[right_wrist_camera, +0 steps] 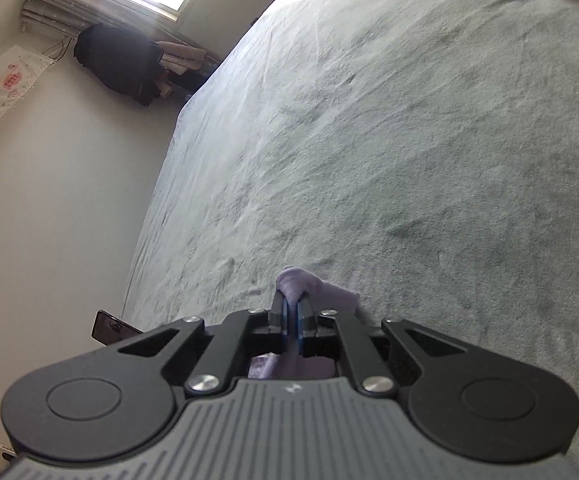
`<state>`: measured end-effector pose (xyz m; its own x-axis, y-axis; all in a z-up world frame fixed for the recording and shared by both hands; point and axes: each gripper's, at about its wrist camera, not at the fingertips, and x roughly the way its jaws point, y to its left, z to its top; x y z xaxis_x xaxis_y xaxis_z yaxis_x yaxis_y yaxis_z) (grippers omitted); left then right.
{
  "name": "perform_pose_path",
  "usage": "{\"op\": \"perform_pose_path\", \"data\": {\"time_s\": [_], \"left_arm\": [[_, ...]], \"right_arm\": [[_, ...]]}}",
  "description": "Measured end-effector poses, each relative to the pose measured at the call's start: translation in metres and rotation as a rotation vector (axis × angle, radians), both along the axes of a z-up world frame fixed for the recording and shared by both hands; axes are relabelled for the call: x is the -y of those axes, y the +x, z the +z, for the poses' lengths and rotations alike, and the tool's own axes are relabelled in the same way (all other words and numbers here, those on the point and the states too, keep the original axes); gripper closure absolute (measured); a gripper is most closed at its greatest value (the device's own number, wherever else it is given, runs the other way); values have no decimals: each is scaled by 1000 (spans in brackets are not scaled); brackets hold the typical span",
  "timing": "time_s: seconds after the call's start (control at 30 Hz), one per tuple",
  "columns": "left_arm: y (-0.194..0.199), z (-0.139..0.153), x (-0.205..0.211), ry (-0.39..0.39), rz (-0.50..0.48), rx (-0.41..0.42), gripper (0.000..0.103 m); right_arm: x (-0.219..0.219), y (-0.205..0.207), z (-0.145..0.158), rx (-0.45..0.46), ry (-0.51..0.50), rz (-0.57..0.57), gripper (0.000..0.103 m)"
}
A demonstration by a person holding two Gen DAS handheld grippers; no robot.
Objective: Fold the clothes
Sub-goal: 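Lift the waistband end with both grippers and fold it over toward the hem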
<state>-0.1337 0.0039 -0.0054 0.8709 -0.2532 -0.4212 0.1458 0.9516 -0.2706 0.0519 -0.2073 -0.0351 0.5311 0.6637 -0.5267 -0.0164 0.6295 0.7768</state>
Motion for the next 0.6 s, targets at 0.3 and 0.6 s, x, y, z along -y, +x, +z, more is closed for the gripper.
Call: {"op": "perform_pose_path", "data": {"time_s": [0.3,0.6], "left_arm": [[5,-4,-60,-147,143,-48,99],[7,-21,-124,-252,289,-79,99]], "right_arm": [[-54,15,13,12,-32,69,97],[-128,31,9,4,-62,153,97]]}}
